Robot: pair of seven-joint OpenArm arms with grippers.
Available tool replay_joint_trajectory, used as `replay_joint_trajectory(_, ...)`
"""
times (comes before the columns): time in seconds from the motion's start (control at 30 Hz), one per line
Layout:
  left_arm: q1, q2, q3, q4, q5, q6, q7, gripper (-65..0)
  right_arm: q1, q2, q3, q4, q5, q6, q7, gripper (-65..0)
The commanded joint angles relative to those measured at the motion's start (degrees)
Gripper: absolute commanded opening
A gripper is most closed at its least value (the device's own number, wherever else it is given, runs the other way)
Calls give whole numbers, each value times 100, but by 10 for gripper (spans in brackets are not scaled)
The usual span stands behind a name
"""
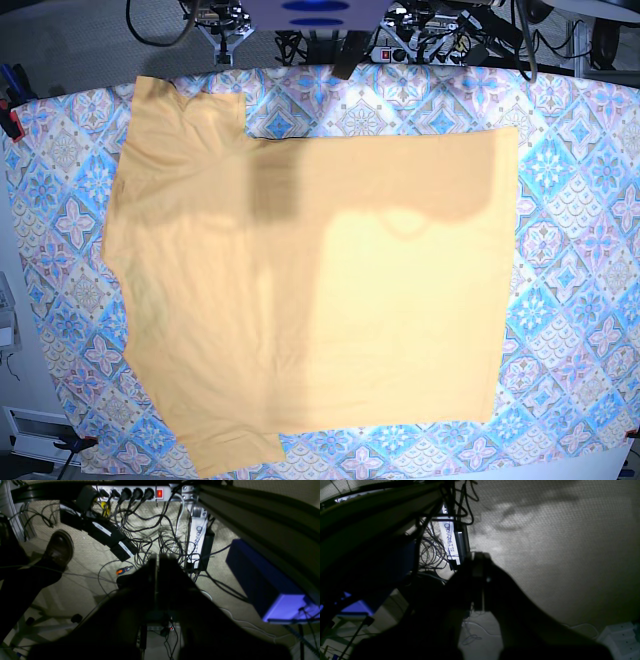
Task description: Fold the T-shirt properly
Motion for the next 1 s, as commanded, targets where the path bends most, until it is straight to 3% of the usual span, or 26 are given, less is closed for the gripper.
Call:
replay_joint_trajectory(0.0, 64, -17, 3, 3, 12, 1, -32, -649, -22, 5, -8, -1, 32, 3, 29, -650)
replay_joint_trajectory(0.97, 318, -43, 3, 188, 21, 1, -58, -650, -66, 5, -8, -1, 32, 3, 29, -650)
